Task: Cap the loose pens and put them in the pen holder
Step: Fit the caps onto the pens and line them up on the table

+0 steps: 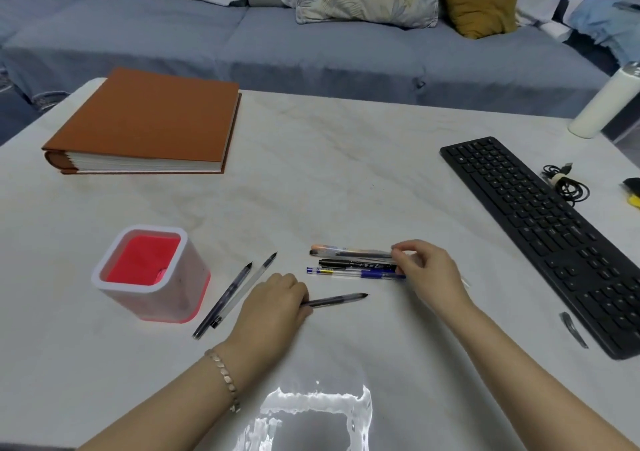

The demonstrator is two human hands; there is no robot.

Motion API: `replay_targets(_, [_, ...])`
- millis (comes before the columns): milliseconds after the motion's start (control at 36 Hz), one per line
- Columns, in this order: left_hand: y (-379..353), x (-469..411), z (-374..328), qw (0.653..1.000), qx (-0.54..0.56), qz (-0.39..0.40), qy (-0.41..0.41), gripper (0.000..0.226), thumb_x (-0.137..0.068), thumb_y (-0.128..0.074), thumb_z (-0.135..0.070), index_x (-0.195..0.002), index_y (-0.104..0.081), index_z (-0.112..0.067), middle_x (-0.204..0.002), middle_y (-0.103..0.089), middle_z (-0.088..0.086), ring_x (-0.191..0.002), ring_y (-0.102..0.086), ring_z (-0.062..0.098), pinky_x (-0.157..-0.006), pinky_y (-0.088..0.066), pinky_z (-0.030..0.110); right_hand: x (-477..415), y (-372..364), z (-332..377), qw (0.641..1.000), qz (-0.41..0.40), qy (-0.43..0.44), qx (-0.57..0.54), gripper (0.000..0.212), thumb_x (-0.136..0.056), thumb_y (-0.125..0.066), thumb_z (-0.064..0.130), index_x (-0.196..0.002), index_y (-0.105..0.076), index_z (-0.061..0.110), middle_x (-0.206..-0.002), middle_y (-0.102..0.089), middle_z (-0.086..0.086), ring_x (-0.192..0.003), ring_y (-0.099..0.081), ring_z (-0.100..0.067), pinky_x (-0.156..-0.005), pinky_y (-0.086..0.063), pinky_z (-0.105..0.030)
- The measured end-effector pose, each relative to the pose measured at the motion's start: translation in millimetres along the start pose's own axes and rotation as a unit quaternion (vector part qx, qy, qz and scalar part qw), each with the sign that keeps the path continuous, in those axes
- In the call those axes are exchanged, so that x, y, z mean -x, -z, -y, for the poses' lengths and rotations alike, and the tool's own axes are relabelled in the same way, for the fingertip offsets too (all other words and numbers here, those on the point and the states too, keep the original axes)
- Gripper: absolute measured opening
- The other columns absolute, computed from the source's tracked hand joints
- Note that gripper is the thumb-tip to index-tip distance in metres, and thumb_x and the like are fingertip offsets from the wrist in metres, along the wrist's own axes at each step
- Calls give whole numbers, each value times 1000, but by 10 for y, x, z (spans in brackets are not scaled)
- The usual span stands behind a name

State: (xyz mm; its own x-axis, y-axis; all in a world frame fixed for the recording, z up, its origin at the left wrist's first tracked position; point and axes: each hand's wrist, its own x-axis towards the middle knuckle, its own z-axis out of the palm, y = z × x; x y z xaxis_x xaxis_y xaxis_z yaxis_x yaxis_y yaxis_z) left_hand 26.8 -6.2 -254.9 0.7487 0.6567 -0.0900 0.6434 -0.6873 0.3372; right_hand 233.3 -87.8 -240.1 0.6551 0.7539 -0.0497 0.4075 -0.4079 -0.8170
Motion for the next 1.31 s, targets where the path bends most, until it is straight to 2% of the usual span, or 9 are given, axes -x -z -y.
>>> replay_targets(111, [36, 58, 52, 995, 91, -19, 32, 15, -94, -36, -26, -91, -46, -15, -89, -54, 4, -84, -47, 23, -77, -41, 37, 39, -17, 56, 998, -8, -23, 65, 37, -86, -55, 31, -118, -48, 15, -94, -57, -9, -80, -50, -19, -69, -34, -26])
replay_targets(222, [140, 150, 56, 978, 205, -24, 35, 7, -94, -32, -20, -88, -37, -19, -80, -54, 10, -71, -48, 24, -69, -41, 38, 178, 57, 50, 997, 35, -15, 67, 22, -91, -40, 19, -112, -41, 13, -113, -37, -6, -73, -45, -6, -66, -34, -24])
replay_targets(306, [240, 184, 6, 967, 250, -45, 17, 10, -95, -33, -22, -96, -37, -31, -71, -54, 3, -68, -50, 11, -59, -35, 21, 277, 105, 16, 998, 62, 22, 22, 18, -91, -39, 10, -99, -50, 21, -100, -49, -4, -73, -47, 0, -64, -37, -8])
replay_targets(389, [321, 196, -69, 953, 293, -70, -2, 16, -93, -40, -26, -92, -46, -41, -68, -54, 2, -66, -48, 8, -58, -34, 14, 379, 153, 89, 989, 70, 31, -129, 23, -88, -48, 2, -100, -59, 18, -72, -59, -2, -55, -53, 1, -58, -43, -7])
replay_targets(528, [393, 212, -188, 927, 365, -88, -24, 21, -88, -45, -35, -86, -56, -53, -88, -59, -7, -65, -48, 6, -58, -35, 11, 505, 240, 267, 959, 44, 29, -280, 22, -78, -60, -3, -85, -61, 18, -63, -73, 3, -54, -61, -4, -55, -49, -10])
replay_targets(694, [403, 225, -228, 928, 359, -89, -49, 24, -77, -38, -51, -90, -58, -51, -88, -63, -5, -74, -52, 8, -61, -36, 10, 596, 300, 352, 959, 28, 78, -272, 18, -77, -59, -9, -79, -67, 7, -57, -70, 9, -49, -59, -4, -53, -47, -9])
replay_targets(861, [370, 206, -217, 940, 322, -88, -64, 38, -76, -35, -52, -101, -60, -36, -88, -68, -6, -85, -54, 6, -66, -36, 6, 602, 348, 345, 967, 22, 107, -228, 26, -77, -58, -11, -78, -68, 13, -61, -66, 12, -52, -56, -4, -57, -46, -8])
replay_targets(1111, [352, 180, -208, 955, 274, -87, -76, 37, -77, -31, -55, -107, -46, -41, -84, -65, -6, -89, -52, 8, -75, -40, 15, 584, 402, 368, 974, 46, 148, -166, 33, -74, -63, -8, -74, -68, 24, -78, -67, 17, -63, -60, -4, -58, -45, -6])
replay_targets(1306, [409, 171, -176, 967, 203, -99, -118, 42, -80, -29, -51, -101, -59, -31, -67, -43, -24, -77, -42, -13, -72, -34, 6, 564, 362, 311, 975, 71, 203, -61, 18, -66, -58, 43, -81, -66, 38, -85, -65, 30, -76, -63, -1, -69, -47, -9])
